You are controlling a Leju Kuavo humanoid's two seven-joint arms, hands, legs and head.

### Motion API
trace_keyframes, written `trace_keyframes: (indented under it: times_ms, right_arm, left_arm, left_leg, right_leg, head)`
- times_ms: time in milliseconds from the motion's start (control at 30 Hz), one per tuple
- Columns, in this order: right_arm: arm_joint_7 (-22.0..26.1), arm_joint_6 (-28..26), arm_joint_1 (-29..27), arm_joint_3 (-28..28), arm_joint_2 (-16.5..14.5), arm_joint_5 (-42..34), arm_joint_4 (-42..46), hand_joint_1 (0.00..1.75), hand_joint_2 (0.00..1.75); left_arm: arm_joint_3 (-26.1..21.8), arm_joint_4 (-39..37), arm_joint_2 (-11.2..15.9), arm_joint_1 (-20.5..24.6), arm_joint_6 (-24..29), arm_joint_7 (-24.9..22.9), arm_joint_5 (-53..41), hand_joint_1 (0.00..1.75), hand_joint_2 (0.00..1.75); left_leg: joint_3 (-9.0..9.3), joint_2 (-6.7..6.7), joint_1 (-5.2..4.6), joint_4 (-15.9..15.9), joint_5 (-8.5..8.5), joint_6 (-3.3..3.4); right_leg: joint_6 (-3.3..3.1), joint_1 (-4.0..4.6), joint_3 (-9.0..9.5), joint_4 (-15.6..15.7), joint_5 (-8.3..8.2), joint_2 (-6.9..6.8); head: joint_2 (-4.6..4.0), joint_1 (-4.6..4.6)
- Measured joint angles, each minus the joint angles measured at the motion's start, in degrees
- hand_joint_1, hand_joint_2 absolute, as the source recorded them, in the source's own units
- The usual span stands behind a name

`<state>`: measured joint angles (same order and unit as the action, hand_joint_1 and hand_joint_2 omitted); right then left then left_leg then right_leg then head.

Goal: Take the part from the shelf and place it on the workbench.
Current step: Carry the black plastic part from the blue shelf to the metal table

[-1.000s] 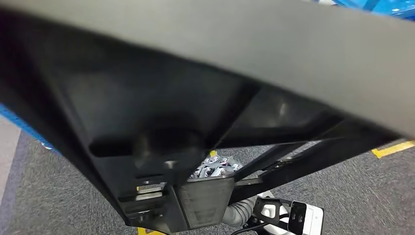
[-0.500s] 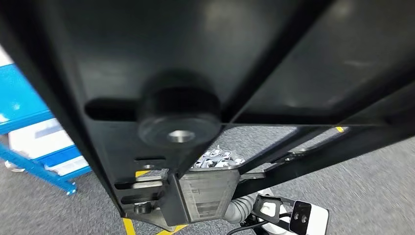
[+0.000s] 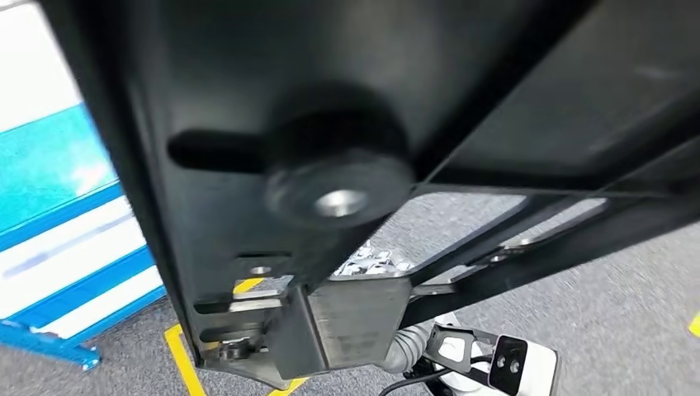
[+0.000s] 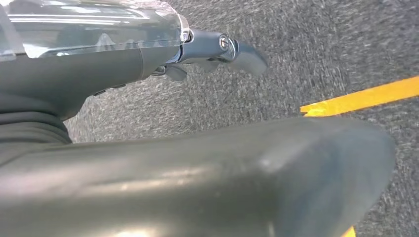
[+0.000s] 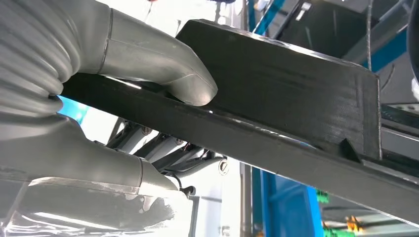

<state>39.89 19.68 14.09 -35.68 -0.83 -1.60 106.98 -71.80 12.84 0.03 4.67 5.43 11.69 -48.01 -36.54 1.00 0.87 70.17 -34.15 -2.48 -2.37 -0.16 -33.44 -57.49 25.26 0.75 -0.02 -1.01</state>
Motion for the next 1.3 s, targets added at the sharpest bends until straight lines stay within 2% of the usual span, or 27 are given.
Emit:
trace_keyframes:
  times_ms: [33,67,100,133,200,267,333,400,467,533,567,600,667,733,767,833,867,933,967,1000,1033,1067,1100,1133,1200,1267,1300]
  right_arm:
    - [0.00,0.02,-0.10,0.05,-0.03,0.01,-0.01,1.75,1.75]
    - [0.00,0.03,-0.20,0.11,-0.03,0.05,-0.01,1.75,1.75]
    - [0.00,0.03,-0.28,0.17,-0.03,0.17,-0.01,1.75,1.75]
    - [0.00,0.01,-0.31,0.20,-0.03,0.33,-0.01,1.75,1.75]
    - [-0.01,-0.25,-0.31,0.22,-0.03,0.67,-0.01,1.75,1.75]
    - [0.01,-0.93,-0.45,0.25,-0.03,0.89,0.00,1.75,1.75]
    - [0.03,-1.74,-0.88,0.32,-0.02,1.16,0.08,1.75,1.75]
    - [0.07,-2.22,-1.30,0.40,0.02,1.52,0.30,1.75,1.75]
    - [0.09,-2.47,-1.67,0.43,0.08,1.80,0.44,1.75,1.75]
    - [0.08,-2.74,-2.36,0.42,0.15,1.87,0.44,1.75,1.75]
    - [0.07,-2.88,-2.76,0.42,0.21,1.88,0.43,1.75,1.75]
    - [0.07,-3.01,-3.09,0.42,0.26,1.92,0.43,1.75,1.75]
    - [0.07,-3.14,-3.48,0.42,0.36,2.11,0.49,1.75,1.75]
    - [0.07,-3.16,-3.69,0.42,0.42,2.39,0.62,1.75,1.75]
    - [0.08,-3.16,-3.79,0.43,0.45,2.47,0.69,1.75,1.75]
    - [0.08,-3.02,-3.94,0.44,0.57,2.43,0.80,1.75,1.75]
    - [0.08,-2.78,-3.96,0.44,0.63,2.26,0.84,1.75,1.75]
    - [0.08,-1.95,-3.82,0.44,0.69,1.63,0.85,1.75,1.75]
    - [0.08,-1.49,-3.74,0.45,0.69,1.23,0.84,1.75,1.75]
    - [0.08,-1.15,-3.68,0.46,0.69,0.88,0.79,1.75,1.75]
    - [0.08,-0.96,-3.68,0.49,0.69,0.63,0.74,1.75,1.75]
    - [0.08,-0.89,-3.68,0.52,0.69,0.48,0.69,1.75,1.75]
    - [0.07,-0.90,-3.68,0.56,0.69,0.41,0.66,1.75,1.75]
    - [0.07,-0.90,-3.67,0.58,0.69,0.40,0.65,1.75,1.75]
    - [0.07,-0.75,-3.64,0.60,0.67,0.38,0.67,1.75,1.75]
    - [0.07,-0.25,-3.52,0.60,0.65,0.26,0.69,1.75,1.75]
    - [0.07,0.02,-3.45,0.60,0.63,0.16,0.70,1.75,1.75]
  left_arm:
    - [-0.02,0.00,0.07,-0.14,-0.25,0.02,-0.05,0.00,0.00]
    - [-0.02,0.00,0.09,-0.24,-0.51,0.02,-0.15,0.00,0.00]
    - [-0.02,0.00,0.10,-0.28,-0.79,-0.01,-0.24,0.00,0.00]
    - [-0.02,-0.01,0.12,-0.29,-1.00,-0.04,-0.38,0.00,0.00]
    - [-0.02,0.00,0.18,-0.27,-1.30,-0.14,-0.67,0.00,0.00]
    - [-0.01,0.01,0.24,-0.25,-1.46,-0.29,-1.07,0.00,0.00]
    - [0.02,0.01,0.19,-0.12,-1.62,-0.54,-1.43,0.00,0.00]
    - [0.07,-0.01,0.09,0.07,-1.75,-0.81,-1.73,0.00,0.00]
    - [0.11,-0.01,0.00,-0.02,-1.81,-1.09,-2.03,0.00,0.00]
    - [0.13,-0.01,-0.09,-0.27,-1.88,-1.33,-2.25,0.00,0.00]
    - [0.13,-0.01,-0.18,-0.30,-1.95,-1.41,-2.32,0.00,0.00]
    - [0.14,-0.01,-0.30,-0.27,-2.10,-1.48,-2.36,0.00,0.00]
    - [0.15,-0.01,-0.60,-0.14,-2.42,-1.54,-2.39,0.00,0.00]
    - [0.16,-0.01,-0.79,-0.10,-2.45,-1.55,-2.43,0.00,0.00]
    - [0.17,-0.01,-0.85,-0.08,-2.37,-1.61,-2.42,0.00,0.00]
    - [0.17,-0.01,-1.01,0.03,-2.07,-1.98,-2.21,0.00,0.00]
    - [0.16,-0.01,-1.10,0.15,-1.83,-2.29,-2.04,0.00,0.00]
    - [0.09,-0.01,-1.30,0.27,-1.30,-2.97,-1.52,0.00,0.00]
    - [0.01,-0.01,-1.36,0.22,-1.06,-3.24,-1.32,0.00,0.00]
    - [-0.09,-0.01,-1.43,0.10,-0.88,-3.42,-1.21,0.00,0.00]
    - [-0.18,-0.01,-1.49,-0.06,-0.75,-3.47,-1.24,0.00,0.00]
    - [-0.23,-0.01,-1.60,-0.19,-0.69,-3.39,-1.35,0.00,0.00]
    - [-0.26,-0.01,-1.72,-0.25,-0.67,-3.27,-1.51,0.00,0.00]
    - [-0.26,-0.01,-1.82,-0.26,-0.67,-3.12,-1.63,0.00,0.00]
    - [-0.27,-0.01,-1.91,-0.22,-0.67,-2.93,-1.69,0.00,0.00]
    - [-0.39,-0.01,-1.89,-0.21,-0.81,-2.75,-1.28,0.00,0.00]
    - [-0.50,-0.01,-1.88,-0.16,-1.03,-2.56,-1.02,0.00,0.00]
  left_leg:
    - [-1.38,-0.32,0.00,2.90,-0.78,-0.06]
    - [-1.82,-0.46,0.00,3.71,-0.37,-0.02]
    - [-1.07,-0.61,0.00,2.02,1.20,0.11]
    - [0.66,-1.14,0.00,-1.73,3.53,0.31]
    - [4.45,-3.65,0.06,-9.83,6.79,0.88]
    - [5.96,-5.13,-0.01,-13.13,7.28,1.30]
    - [6.04,-4.08,0.00,-13.56,7.50,1.77]
    - [6.16,-2.67,0.24,-14.17,7.93,2.52]
    - [6.19,-1.10,0.26,-14.45,8.06,3.01]
    - [6.09,0.56,0.17,-14.40,7.99,3.13]
    - [6.08,1.37,0.15,-14.37,7.93,3.11]
    - [6.10,2.10,0.16,-14.32,7.85,3.02]
    - [6.28,3.35,0.15,-14.08,7.56,2.66]
    - [6.41,4.31,-0.10,-13.71,7.15,2.02]
    - [6.49,4.76,-0.21,-13.62,6.98,1.65]
    - [6.76,5.67,-0.26,-13.73,6.80,0.97]
    - [6.83,5.32,-0.14,-13.54,6.46,0.63]
    - [5.59,2.69,0.16,-10.34,4.09,0.14]
    - [4.07,1.02,0.29,-6.96,2.15,0.00]
    - [2.18,0.04,0.32,-2.91,0.21,-0.07]
    - [0.44,-0.33,0.32,0.63,-1.02,-0.12]
    - [-0.64,-0.46,0.31,2.59,-1.19,-0.11]
    - [-0.69,-0.51,0.31,2.27,-0.14,-0.04]
    - [0.33,-0.79,0.32,-0.34,1.93,0.10]
    - [3.62,-2.99,0.40,-8.19,5.94,0.55]
    - [5.42,-4.95,0.38,-12.48,7.08,0.92]
    - [5.55,-5.01,0.29,-12.78,6.89,1.10]
  right_leg:
    - [-0.05,0.04,-0.04,-0.03,-0.04,0.76]
    - [-0.06,0.08,-0.04,-0.08,-0.06,1.53]
    - [-0.05,0.11,0.03,-0.14,-0.07,2.31]
    - [0.00,0.12,0.13,-0.20,-0.07,3.06]
    - [0.30,0.15,0.15,-0.40,-0.07,4.50]
    - [0.96,0.02,-0.29,-0.51,-0.29,5.75]
    - [1.76,-0.12,-0.74,-0.48,-0.55,6.61]
    - [2.45,0.05,-1.65,-2.13,0.68,4.42]
    - [3.04,0.03,-4.64,-8.33,4.23,0.99]
    - [3.58,-0.32,-8.27,-15.78,7.17,-0.08]
    - [3.79,-0.50,-8.89,-17.13,7.15,-0.24]
    - [3.92,-0.65,-8.21,-15.96,6.05,-0.47]
    - [3.83,-0.73,-3.91,-7.96,2.56,-2.10]
    - [3.06,-0.40,-0.64,-1.72,0.78,-3.94]
    - [2.57,-0.19,-0.22,-0.73,0.77,-4.25]
    - [1.76,-0.05,-0.42,-0.78,0.65,-3.06]
    - [1.41,-0.18,-0.41,-0.57,0.51,-2.46]
    - [0.70,-0.49,-0.36,-0.17,0.15,-1.34]
    - [0.46,-0.50,-0.40,-0.11,0.06,-0.77]
    - [0.29,-0.44,-0.47,-0.13,0.01,-0.13]
    - [0.21,-0.35,-0.51,-0.17,-0.01,0.61]
    - [0.18,-0.28,-0.52,-0.22,-0.02,1.38]
    - [0.18,-0.23,-0.49,-0.29,-0.02,2.16]
    - [0.23,-0.20,-0.42,-0.38,0.01,2.94]
    - [0.49,-0.16,-0.40,-0.62,0.10,4.33]
    - [1.12,-0.26,-0.83,-0.86,-0.01,5.58]
    - [1.56,-0.36,-1.09,-0.84,-0.20,6.19]
  head:
    - [0.00,0.00]
    - [0.00,0.00]
    - [0.00,0.00]
    - [0.00,0.00]
    - [0.00,0.00]
    - [0.00,-0.01]
    - [0.00,-0.01]
    - [0.00,0.01]
    - [0.00,0.01]
    - [0.00,0.01]
    - [0.00,0.02]
    - [0.00,0.02]
    - [0.00,0.02]
    - [0.00,0.01]
    - [0.00,0.01]
    - [0.00,0.01]
    - [0.00,0.01]
    - [0.00,0.00]
    - [0.00,0.00]
    - [0.00,0.00]
    - [0.00,0.00]
    - [0.00,0.00]
    - [0.00,0.00]
    - [0.00,0.00]
    - [0.00,0.00]
    - [0.00,0.00]
    - [0.00,0.00]
